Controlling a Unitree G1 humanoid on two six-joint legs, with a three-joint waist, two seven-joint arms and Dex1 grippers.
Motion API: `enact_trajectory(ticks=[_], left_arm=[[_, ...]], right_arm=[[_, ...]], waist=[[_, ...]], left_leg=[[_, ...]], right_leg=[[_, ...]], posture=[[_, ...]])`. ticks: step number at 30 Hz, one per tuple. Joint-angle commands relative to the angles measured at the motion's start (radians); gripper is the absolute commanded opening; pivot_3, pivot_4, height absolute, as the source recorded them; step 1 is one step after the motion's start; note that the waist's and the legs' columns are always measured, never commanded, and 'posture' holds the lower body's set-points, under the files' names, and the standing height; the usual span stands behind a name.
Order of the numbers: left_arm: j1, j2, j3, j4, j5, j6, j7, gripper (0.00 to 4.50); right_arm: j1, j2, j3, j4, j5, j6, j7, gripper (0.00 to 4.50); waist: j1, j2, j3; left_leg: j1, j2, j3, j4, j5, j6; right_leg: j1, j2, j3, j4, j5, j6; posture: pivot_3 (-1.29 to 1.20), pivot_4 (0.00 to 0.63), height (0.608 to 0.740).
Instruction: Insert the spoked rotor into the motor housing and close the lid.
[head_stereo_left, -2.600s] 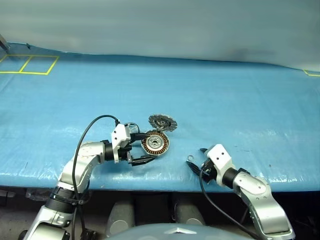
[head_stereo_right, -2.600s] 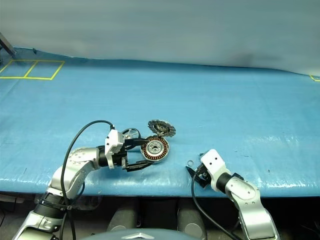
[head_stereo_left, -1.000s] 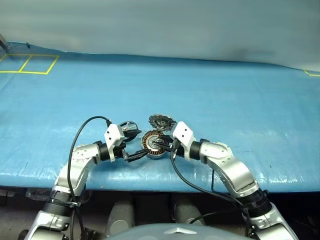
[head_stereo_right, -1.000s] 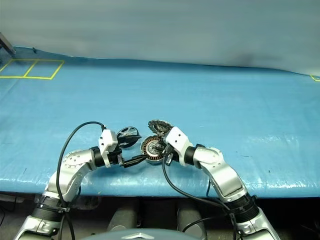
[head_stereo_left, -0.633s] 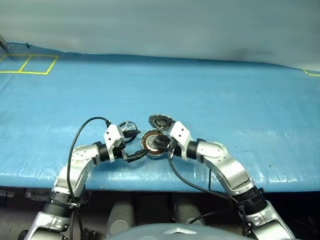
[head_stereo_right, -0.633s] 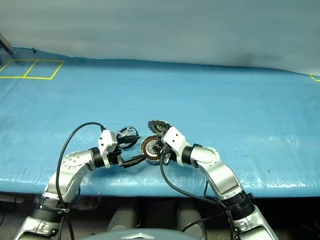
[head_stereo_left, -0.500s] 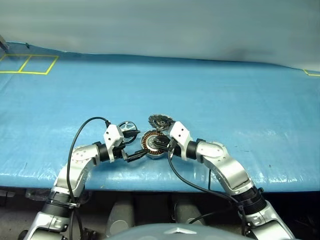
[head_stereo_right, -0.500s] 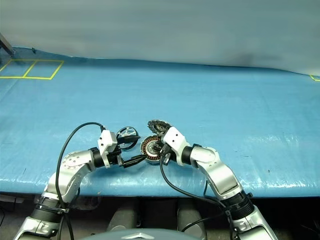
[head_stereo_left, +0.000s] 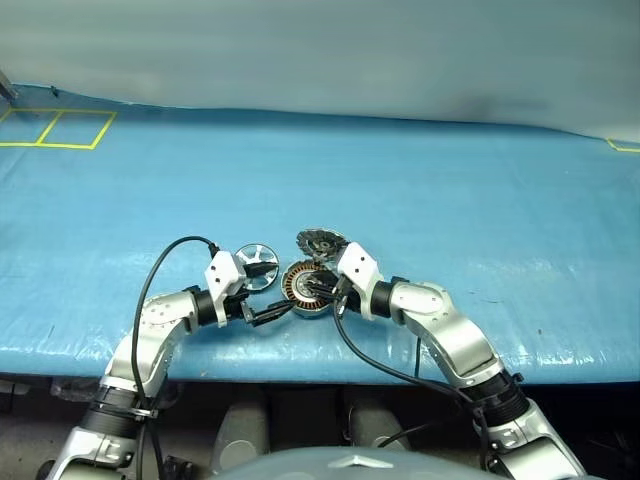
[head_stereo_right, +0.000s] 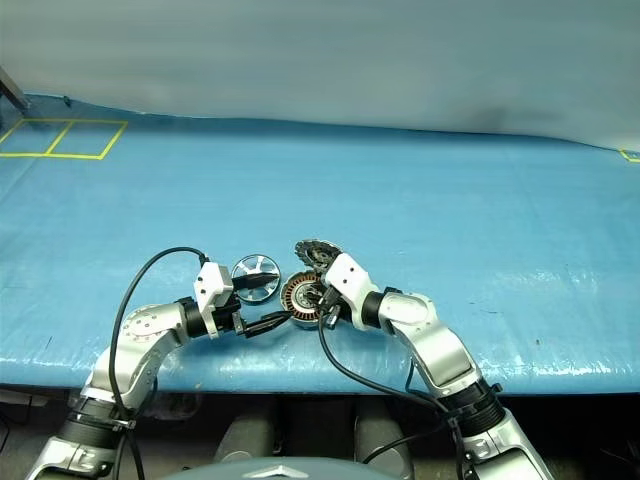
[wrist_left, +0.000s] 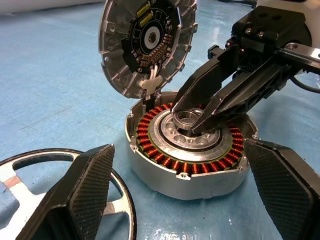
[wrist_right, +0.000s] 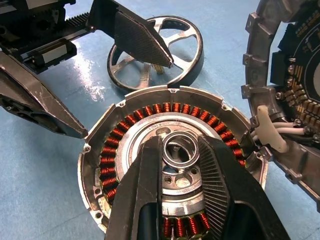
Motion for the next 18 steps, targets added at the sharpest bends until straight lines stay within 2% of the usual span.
enact_trajectory(ticks=[1, 18], left_arm=[[0.000, 0.007, 0.025, -0.039, -0.005, -0.010, 0.007, 4.50], [-0.003, 0.007, 0.024, -0.036, 0.001, -0.015, 0.012, 4.50]], right_arm=[[-0.023, 0.004, 0.005, -0.013, -0.001, -0.025, 0.010, 0.71], [-0.018, 0.001, 0.011, -0.017, -0.012, -0.022, 0.013, 0.71]], waist=[[0.000, 0.000, 0.000], [-0.004, 0.000, 0.000]], left_leg=[[0.000, 0.000, 0.000, 0.000, 0.000, 0.000], [0.000, 0.000, 0.000, 0.000, 0.000, 0.000]], right_leg=[[0.000, 0.000, 0.000, 0.000, 0.000, 0.000], [0.000, 0.000, 0.000, 0.000, 0.000, 0.000]], posture=[[0.00, 0.150, 0.740], [0.00, 0.150, 0.740]])
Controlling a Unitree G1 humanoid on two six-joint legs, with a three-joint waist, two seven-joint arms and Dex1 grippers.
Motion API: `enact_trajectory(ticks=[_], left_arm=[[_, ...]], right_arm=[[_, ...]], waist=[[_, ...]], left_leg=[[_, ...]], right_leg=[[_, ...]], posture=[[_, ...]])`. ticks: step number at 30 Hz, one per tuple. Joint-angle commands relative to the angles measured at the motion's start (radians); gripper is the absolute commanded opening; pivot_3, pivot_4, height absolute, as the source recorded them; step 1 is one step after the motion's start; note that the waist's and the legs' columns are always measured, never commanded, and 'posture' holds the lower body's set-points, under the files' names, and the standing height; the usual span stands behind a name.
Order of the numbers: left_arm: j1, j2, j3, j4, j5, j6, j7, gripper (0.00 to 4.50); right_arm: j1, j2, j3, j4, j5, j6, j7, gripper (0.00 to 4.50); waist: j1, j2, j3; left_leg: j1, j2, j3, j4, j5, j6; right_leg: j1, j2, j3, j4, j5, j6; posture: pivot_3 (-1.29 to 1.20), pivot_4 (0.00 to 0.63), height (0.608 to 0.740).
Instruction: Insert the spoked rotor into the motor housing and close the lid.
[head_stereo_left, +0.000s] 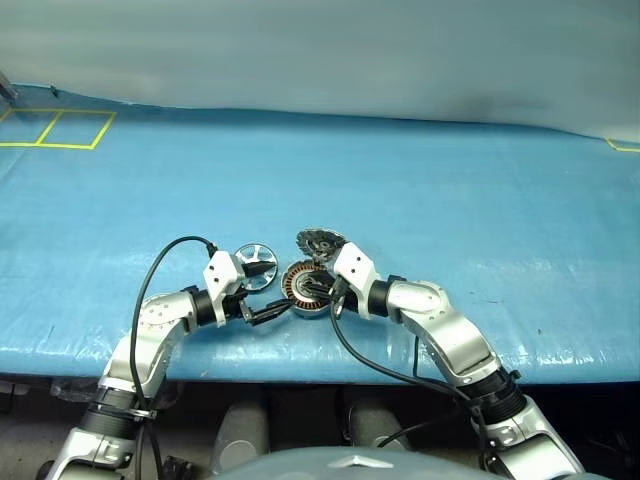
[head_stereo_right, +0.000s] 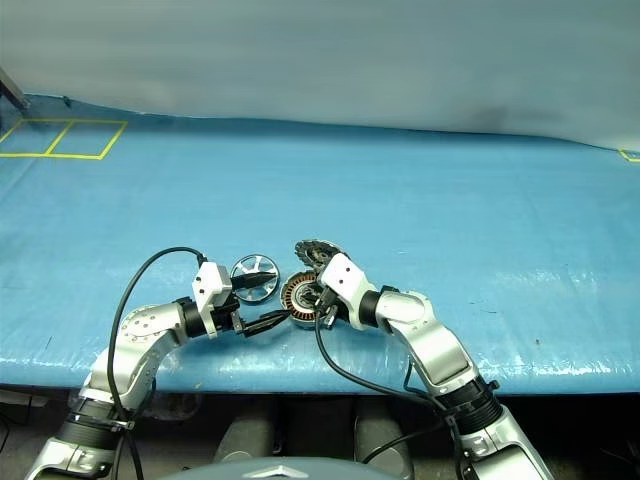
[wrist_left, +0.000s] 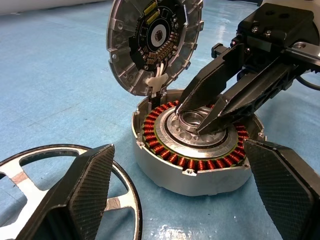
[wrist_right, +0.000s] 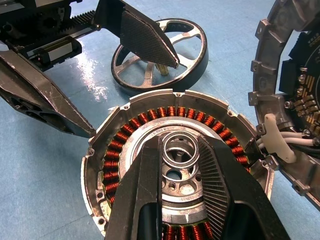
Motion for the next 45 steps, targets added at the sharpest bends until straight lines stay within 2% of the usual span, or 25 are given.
enact_trajectory(ticks=[1, 45], left_arm=[[-0.005, 0.005, 0.020, -0.035, -0.002, -0.015, 0.004, 4.50], [-0.011, -0.004, 0.008, -0.023, 0.006, -0.021, 0.004, 4.50]], right_arm=[[-0.004, 0.000, -0.001, -0.019, 0.001, -0.021, 0.004, 0.71], [0.001, -0.016, -0.015, -0.053, -0.010, -0.016, -0.003, 0.71]], waist=[[0.000, 0.000, 0.000], [0.000, 0.000, 0.000]], left_leg=[[0.000, 0.000, 0.000, 0.000, 0.000, 0.000], [0.000, 0.000, 0.000, 0.000, 0.000, 0.000]], right_leg=[[0.000, 0.000, 0.000, 0.000, 0.000, 0.000], [0.000, 0.000, 0.000, 0.000, 0.000, 0.000]], posture=[[0.00, 0.150, 0.740], [0.00, 0.150, 0.740]])
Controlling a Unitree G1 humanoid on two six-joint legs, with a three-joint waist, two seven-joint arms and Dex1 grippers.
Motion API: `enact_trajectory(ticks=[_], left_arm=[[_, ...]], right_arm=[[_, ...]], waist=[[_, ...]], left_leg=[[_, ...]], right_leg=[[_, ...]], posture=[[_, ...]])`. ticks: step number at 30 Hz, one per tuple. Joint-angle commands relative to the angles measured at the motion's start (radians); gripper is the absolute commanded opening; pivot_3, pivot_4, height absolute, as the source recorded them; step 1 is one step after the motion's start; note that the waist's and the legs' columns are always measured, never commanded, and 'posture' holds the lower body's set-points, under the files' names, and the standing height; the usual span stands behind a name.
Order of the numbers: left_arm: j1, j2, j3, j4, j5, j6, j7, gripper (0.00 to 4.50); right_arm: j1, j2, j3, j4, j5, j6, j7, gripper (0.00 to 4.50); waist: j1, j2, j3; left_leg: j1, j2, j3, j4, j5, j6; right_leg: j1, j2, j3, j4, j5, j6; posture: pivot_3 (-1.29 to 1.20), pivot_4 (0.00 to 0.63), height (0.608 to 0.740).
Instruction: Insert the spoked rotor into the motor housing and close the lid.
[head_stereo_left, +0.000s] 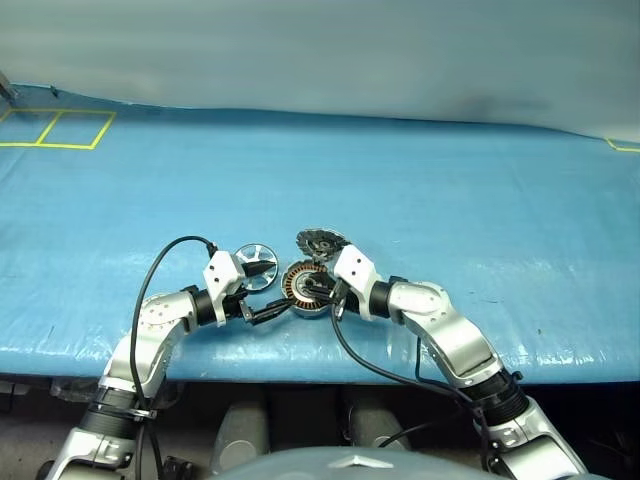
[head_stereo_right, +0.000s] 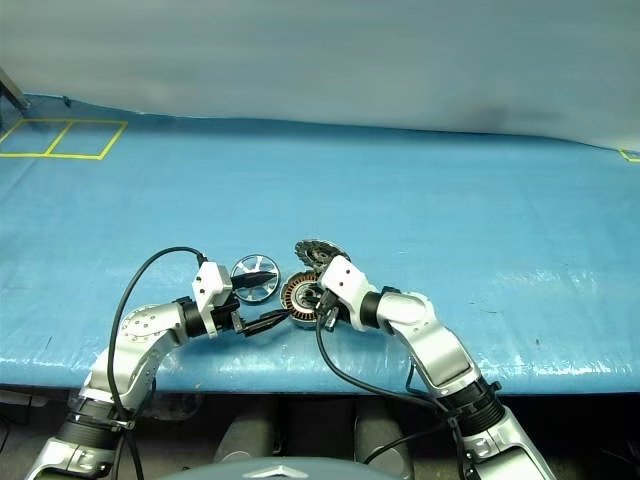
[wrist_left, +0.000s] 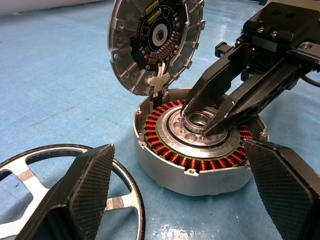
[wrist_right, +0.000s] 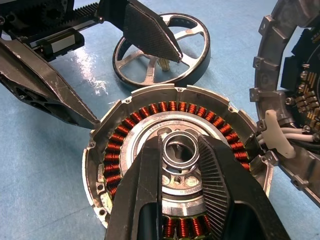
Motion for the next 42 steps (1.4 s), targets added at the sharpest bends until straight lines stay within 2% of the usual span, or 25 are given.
enact_trajectory(ticks=[1, 15, 17, 20, 31, 34, 39, 42], left_arm=[[-0.010, -0.003, 0.008, -0.023, 0.002, -0.019, 0.000, 4.50], [-0.012, -0.004, 0.010, -0.020, 0.005, -0.020, -0.001, 4.50], [-0.012, -0.003, 0.010, -0.020, 0.005, -0.020, -0.001, 4.50], [-0.012, -0.003, 0.010, -0.020, 0.005, -0.020, -0.001, 4.50], [-0.018, -0.006, 0.006, -0.015, 0.008, -0.022, -0.003, 4.50], [-0.019, -0.007, 0.005, -0.014, 0.009, -0.021, -0.003, 4.50], [-0.018, -0.010, 0.005, -0.015, 0.012, -0.021, 0.000, 4.50], [-0.016, -0.010, 0.007, -0.016, 0.014, -0.020, 0.001, 4.50]], right_arm=[[-0.004, -0.002, -0.018, -0.044, 0.007, -0.008, -0.007, 0.71], [0.004, -0.009, -0.006, -0.043, 0.006, -0.003, 0.009, 0.71], [0.005, -0.009, -0.006, -0.044, 0.006, -0.004, 0.008, 1.46], [0.007, -0.001, -0.015, -0.055, 0.010, -0.018, -0.002, 2.34], [0.007, 0.005, -0.027, -0.073, 0.019, -0.014, -0.015, 2.34], [0.008, 0.009, -0.032, -0.073, 0.027, -0.015, -0.012, 1.72], [0.006, 0.016, -0.034, -0.033, 0.019, -0.020, -0.022, 0.11], [0.006, 0.018, -0.033, -0.029, 0.018, -0.020, -0.022, 0.05]], waist=[[0.000, 0.000, 0.000], [0.000, 0.000, 0.000], [0.000, 0.000, 0.000], [0.000, 0.000, 0.000], [0.000, 0.000, 0.000], [0.000, 0.000, 0.000], [0.000, 0.000, 0.000], [0.000, 0.000, 0.000]], left_leg=[[0.000, 0.000, 0.000, 0.000, 0.000, 0.000], [0.000, 0.000, 0.000, 0.000, 0.000, 0.000], [0.000, 0.000, 0.000, 0.000, 0.000, 0.000], [0.000, 0.000, 0.000, 0.000, 0.000, 0.000], [0.000, 0.000, 0.000, 0.000, 0.000, 0.000], [0.000, 0.000, 0.000, 0.000, 0.000, 0.000], [0.000, 0.000, 0.000, 0.000, 0.000, 0.000], [0.000, 0.000, 0.000, 0.000, 0.000, 0.000]], right_leg=[[0.000, 0.000, 0.000, 0.000, 0.000, 0.000], [0.000, 0.000, 0.000, 0.000, 0.000, 0.000], [0.000, 0.000, 0.000, 0.000, 0.000, 0.000], [0.000, 0.000, 0.000, 0.000, 0.000, 0.000], [0.000, 0.000, 0.000, 0.000, 0.000, 0.000], [0.000, 0.000, 0.000, 0.000, 0.000, 0.000], [0.000, 0.000, 0.000, 0.000, 0.000, 0.000], [0.000, 0.000, 0.000, 0.000, 0.000, 0.000]], posture=[[0.00, 0.150, 0.740], [0.00, 0.150, 0.740], [0.00, 0.150, 0.740], [0.00, 0.150, 0.740], [0.00, 0.150, 0.740], [0.00, 0.150, 0.740], [0.00, 0.150, 0.740], [0.00, 0.150, 0.740]])
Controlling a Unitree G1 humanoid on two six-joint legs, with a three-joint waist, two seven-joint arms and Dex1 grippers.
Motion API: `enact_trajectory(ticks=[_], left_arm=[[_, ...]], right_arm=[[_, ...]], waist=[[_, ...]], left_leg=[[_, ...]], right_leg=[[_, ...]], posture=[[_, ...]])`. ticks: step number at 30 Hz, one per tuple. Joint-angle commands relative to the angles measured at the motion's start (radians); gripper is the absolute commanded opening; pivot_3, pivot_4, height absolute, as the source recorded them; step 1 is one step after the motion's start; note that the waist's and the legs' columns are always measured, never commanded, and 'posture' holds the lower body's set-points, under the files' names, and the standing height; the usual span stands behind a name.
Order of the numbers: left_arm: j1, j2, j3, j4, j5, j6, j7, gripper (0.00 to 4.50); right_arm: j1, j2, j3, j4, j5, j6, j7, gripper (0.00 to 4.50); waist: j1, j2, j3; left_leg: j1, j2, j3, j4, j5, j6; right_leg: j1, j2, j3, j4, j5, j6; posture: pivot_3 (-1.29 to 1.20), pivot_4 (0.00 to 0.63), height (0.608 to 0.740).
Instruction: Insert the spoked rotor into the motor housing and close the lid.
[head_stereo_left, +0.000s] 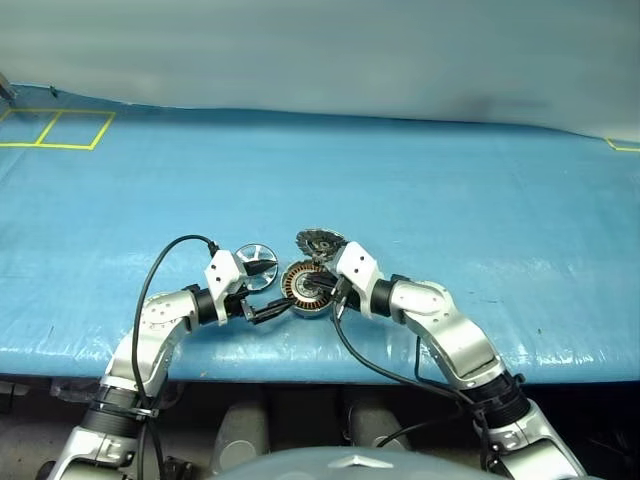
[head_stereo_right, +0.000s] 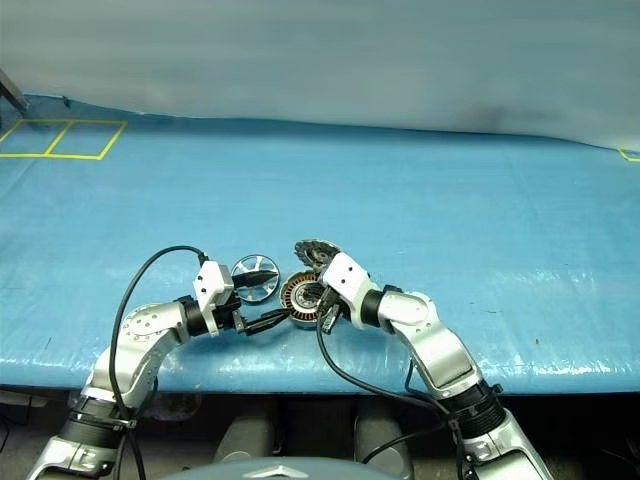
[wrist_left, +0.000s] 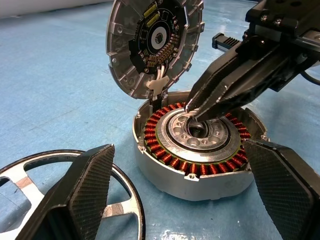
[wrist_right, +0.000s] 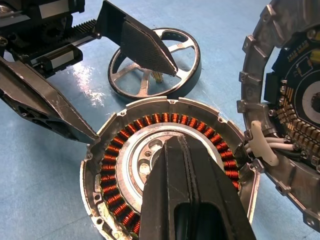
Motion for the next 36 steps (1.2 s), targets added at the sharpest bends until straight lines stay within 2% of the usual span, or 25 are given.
enact_trajectory(ticks=[1, 8, 16, 36], left_arm=[[-0.009, 0.000, 0.008, -0.016, 0.005, -0.019, 0.002, 4.50], [-0.003, 0.000, 0.008, -0.018, 0.008, -0.022, 0.007, 4.50], [0.002, 0.001, 0.006, -0.020, 0.007, -0.022, 0.009, 4.50], [0.002, 0.000, 0.005, -0.021, 0.004, -0.020, 0.009, 4.50]], right_arm=[[-0.006, 0.005, -0.012, -0.010, 0.009, -0.018, -0.002, 0.05], [-0.010, 0.012, -0.001, 0.063, -0.025, -0.015, -0.031, 0.05], [0.004, -0.001, 0.022, 0.059, -0.046, -0.002, -0.029, 0.05], [0.062, 0.071, 0.032, 0.121, -0.007, 0.199, -0.097, 0.05]], waist=[[0.000, 0.000, 0.000], [0.000, 0.000, 0.000], [0.000, 0.000, 0.000], [-0.005, -0.003, -0.017]], left_leg=[[0.000, 0.000, 0.000, 0.000, 0.000, 0.000], [0.000, 0.000, 0.000, 0.000, 0.000, 0.000], [0.002, 0.000, 0.000, 0.001, 0.000, 0.000], [0.006, 0.001, 0.000, 0.000, 0.000, 0.000]], right_leg=[[0.000, 0.000, 0.000, 0.000, 0.000, 0.000], [0.000, 0.000, 0.000, 0.000, 0.000, 0.000], [0.001, 0.000, 0.000, 0.000, 0.000, 0.000], [0.003, 0.000, 0.000, 0.001, 0.000, -0.001]], posture=[[0.00, 0.150, 0.740], [0.00, 0.150, 0.740], [0.00, 0.150, 0.740], [0.00, 0.150, 0.740]])
